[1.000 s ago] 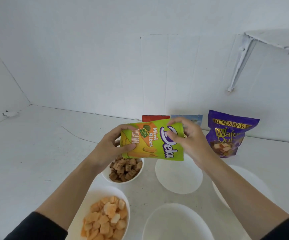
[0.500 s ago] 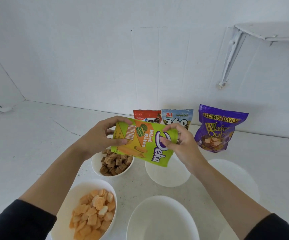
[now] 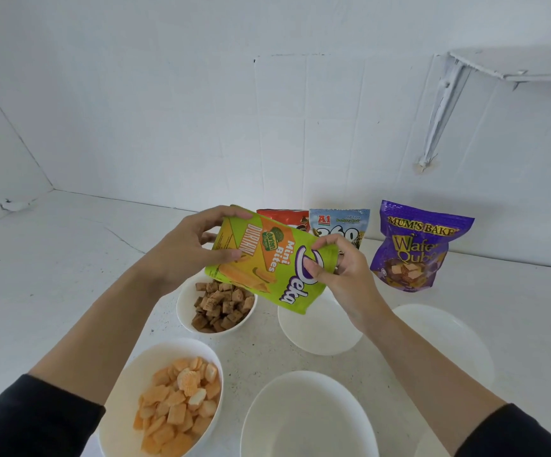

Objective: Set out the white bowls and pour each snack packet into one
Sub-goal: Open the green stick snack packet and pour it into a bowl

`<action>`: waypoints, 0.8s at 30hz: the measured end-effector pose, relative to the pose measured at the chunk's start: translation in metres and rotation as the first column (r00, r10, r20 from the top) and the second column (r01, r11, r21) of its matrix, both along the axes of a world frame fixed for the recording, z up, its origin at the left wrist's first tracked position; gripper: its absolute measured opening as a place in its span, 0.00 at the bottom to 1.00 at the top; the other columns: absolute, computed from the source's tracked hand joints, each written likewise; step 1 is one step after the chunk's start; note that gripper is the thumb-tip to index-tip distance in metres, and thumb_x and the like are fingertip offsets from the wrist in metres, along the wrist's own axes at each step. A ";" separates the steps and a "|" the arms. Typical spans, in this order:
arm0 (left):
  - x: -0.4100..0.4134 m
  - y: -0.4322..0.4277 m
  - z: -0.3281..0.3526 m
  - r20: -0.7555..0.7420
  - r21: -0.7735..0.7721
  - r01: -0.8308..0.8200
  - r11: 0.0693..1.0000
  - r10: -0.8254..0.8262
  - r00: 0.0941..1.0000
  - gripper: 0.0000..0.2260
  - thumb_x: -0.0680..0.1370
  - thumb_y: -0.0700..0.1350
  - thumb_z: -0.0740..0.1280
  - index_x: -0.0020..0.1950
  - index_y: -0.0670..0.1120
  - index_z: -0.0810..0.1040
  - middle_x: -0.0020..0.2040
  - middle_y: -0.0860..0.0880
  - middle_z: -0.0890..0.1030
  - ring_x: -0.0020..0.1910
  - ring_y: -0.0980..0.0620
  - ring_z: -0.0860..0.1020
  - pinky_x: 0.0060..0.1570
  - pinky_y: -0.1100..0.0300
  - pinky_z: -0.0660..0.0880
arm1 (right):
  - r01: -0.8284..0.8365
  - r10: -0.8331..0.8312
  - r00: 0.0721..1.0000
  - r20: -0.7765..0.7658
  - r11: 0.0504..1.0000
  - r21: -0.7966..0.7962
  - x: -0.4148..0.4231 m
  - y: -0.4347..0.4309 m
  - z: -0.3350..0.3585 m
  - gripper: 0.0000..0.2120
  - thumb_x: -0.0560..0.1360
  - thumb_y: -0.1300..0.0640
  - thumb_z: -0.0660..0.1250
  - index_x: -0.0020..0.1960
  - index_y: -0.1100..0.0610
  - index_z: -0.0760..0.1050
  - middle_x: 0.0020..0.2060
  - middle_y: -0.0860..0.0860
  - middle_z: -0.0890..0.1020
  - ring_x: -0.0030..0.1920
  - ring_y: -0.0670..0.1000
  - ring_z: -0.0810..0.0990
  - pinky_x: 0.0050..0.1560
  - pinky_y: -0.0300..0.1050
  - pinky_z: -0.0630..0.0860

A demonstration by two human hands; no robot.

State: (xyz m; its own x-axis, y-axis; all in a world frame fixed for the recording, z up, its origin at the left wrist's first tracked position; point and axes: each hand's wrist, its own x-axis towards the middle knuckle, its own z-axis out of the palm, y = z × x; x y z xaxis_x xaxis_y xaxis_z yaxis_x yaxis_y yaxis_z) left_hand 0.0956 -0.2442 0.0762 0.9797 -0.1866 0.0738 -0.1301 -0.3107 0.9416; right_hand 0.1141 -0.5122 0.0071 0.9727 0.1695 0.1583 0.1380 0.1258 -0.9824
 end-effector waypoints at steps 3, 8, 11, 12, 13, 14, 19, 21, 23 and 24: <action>-0.001 -0.003 0.004 0.006 -0.036 0.005 0.999 -0.005 1.000 0.24 0.74 0.35 0.75 0.65 0.56 0.80 0.63 0.52 0.80 0.60 0.41 0.78 0.55 0.41 0.82 | -0.009 0.009 1.000 -0.003 0.999 0.048 -0.003 0.000 0.000 0.10 0.74 0.66 0.72 0.50 0.56 0.73 0.52 0.61 0.85 0.52 0.59 0.86 0.47 0.58 0.84; -0.001 -0.008 0.002 -0.034 -0.049 -0.010 0.999 0.008 0.999 0.23 0.75 0.34 0.75 0.63 0.56 0.81 0.62 0.50 0.81 0.57 0.42 0.79 0.52 0.43 0.83 | 0.006 -0.005 0.999 -0.034 0.999 0.036 -0.004 -0.001 -0.010 0.11 0.74 0.65 0.74 0.50 0.56 0.74 0.53 0.62 0.84 0.51 0.59 0.86 0.50 0.63 0.82; 0.001 -0.011 -0.001 -0.110 -0.084 -0.024 0.996 0.014 0.994 0.23 0.74 0.32 0.75 0.64 0.53 0.81 0.64 0.45 0.79 0.57 0.38 0.81 0.51 0.42 0.84 | 0.007 -0.006 0.999 -0.048 1.000 0.008 -0.005 -0.001 -0.016 0.12 0.73 0.64 0.75 0.47 0.51 0.76 0.54 0.61 0.84 0.52 0.60 0.85 0.50 0.68 0.81; 0.001 -0.012 -0.002 -0.127 -0.089 -0.030 0.996 0.018 0.992 0.23 0.74 0.31 0.74 0.64 0.53 0.81 0.64 0.44 0.79 0.57 0.37 0.81 0.50 0.42 0.84 | 0.012 -0.012 0.999 -0.048 1.000 -0.002 -0.005 -0.001 -0.017 0.12 0.73 0.64 0.75 0.46 0.49 0.76 0.54 0.61 0.84 0.52 0.60 0.85 0.50 0.70 0.80; 0.001 -0.013 -0.003 -0.138 -0.093 -0.037 0.995 0.023 0.990 0.23 0.74 0.31 0.74 0.63 0.52 0.82 0.64 0.43 0.79 0.57 0.37 0.82 0.49 0.42 0.84 | 0.016 -0.016 0.999 -0.050 1.000 -0.005 -0.005 -0.001 -0.018 0.12 0.73 0.64 0.75 0.46 0.48 0.76 0.54 0.61 0.84 0.52 0.60 0.85 0.50 0.70 0.80; 0.000 -0.014 -0.003 -0.142 -0.095 -0.042 0.995 0.028 0.990 0.23 0.74 0.31 0.74 0.63 0.52 0.82 0.64 0.43 0.79 0.57 0.37 0.82 0.49 0.43 0.84 | 0.019 -0.019 0.999 -0.051 1.000 -0.002 -0.006 -0.002 -0.019 0.12 0.73 0.64 0.75 0.46 0.49 0.76 0.53 0.61 0.85 0.51 0.60 0.86 0.51 0.69 0.80; -0.001 -0.019 0.005 -0.102 -0.106 -0.047 0.993 0.036 0.994 0.23 0.74 0.30 0.74 0.62 0.52 0.82 0.64 0.42 0.79 0.59 0.35 0.80 0.49 0.45 0.84 | 0.022 -0.021 0.999 -0.045 0.999 0.039 -0.008 -0.001 -0.011 0.11 0.73 0.65 0.74 0.49 0.55 0.74 0.52 0.61 0.85 0.49 0.58 0.86 0.49 0.64 0.82; -0.002 -0.021 0.013 -0.070 -0.112 -0.047 0.993 0.039 0.997 0.23 0.74 0.29 0.73 0.62 0.52 0.82 0.63 0.42 0.79 0.55 0.39 0.81 0.47 0.47 0.84 | 0.021 -0.019 0.999 -0.031 0.997 0.068 -0.007 0.000 -0.004 0.11 0.73 0.66 0.74 0.50 0.56 0.74 0.53 0.61 0.84 0.50 0.58 0.86 0.49 0.61 0.82; -0.002 -0.024 0.022 -0.032 -0.127 -0.047 0.991 0.043 0.999 0.23 0.74 0.27 0.72 0.61 0.51 0.82 0.60 0.44 0.81 0.51 0.44 0.82 0.47 0.48 0.83 | 0.019 -0.017 1.000 -0.022 0.995 0.101 -0.006 0.000 0.005 0.12 0.73 0.67 0.74 0.49 0.55 0.74 0.54 0.62 0.84 0.51 0.58 0.86 0.48 0.58 0.82; -0.002 -0.025 0.027 -0.016 -0.133 -0.046 0.990 0.044 0.999 0.23 0.74 0.27 0.71 0.61 0.51 0.82 0.59 0.47 0.82 0.50 0.46 0.83 0.47 0.48 0.83 | 0.015 -0.012 1.000 -0.022 0.993 0.120 -0.005 0.000 0.008 0.13 0.73 0.68 0.74 0.49 0.55 0.74 0.53 0.62 0.84 0.50 0.59 0.86 0.47 0.57 0.82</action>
State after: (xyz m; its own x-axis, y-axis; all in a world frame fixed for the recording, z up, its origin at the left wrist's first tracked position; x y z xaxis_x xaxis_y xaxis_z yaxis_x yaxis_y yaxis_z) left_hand 0.0938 -0.2689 0.1027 0.9879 -0.1316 0.0820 -0.1061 -0.1880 0.9764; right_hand 0.1087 -0.5117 0.0155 0.9782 0.1371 0.1557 0.1194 0.2416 -0.9630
